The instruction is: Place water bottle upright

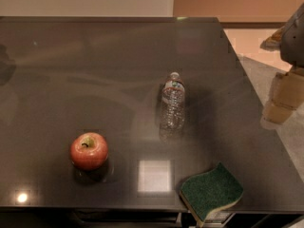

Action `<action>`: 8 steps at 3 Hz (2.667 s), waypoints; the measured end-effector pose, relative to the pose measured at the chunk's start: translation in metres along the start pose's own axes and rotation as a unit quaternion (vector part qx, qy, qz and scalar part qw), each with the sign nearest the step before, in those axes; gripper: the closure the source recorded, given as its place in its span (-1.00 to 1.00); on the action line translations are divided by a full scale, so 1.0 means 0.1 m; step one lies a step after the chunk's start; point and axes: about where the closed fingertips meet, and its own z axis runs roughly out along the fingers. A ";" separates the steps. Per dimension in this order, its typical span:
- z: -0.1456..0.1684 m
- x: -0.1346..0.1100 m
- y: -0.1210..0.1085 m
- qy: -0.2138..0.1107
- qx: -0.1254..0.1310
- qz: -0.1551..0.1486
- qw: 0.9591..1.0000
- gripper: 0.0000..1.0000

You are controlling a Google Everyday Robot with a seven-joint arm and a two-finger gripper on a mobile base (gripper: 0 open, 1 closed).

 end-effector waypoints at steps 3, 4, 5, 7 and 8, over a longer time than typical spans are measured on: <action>0.23 -0.43 -0.10 -0.010 -0.039 -0.015 0.999 -1.00; 0.37 -0.79 -0.14 -0.006 -0.052 0.024 0.998 -1.00; 0.51 -1.10 -0.18 0.009 -0.051 0.074 0.996 -1.00; 0.90 -1.48 -0.25 0.047 -0.055 0.201 0.977 -1.00; 1.13 -1.64 -0.24 0.072 -0.063 0.250 0.963 -1.00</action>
Offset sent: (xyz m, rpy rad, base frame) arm 0.0244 0.0289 -0.0133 0.0402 0.0799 0.0944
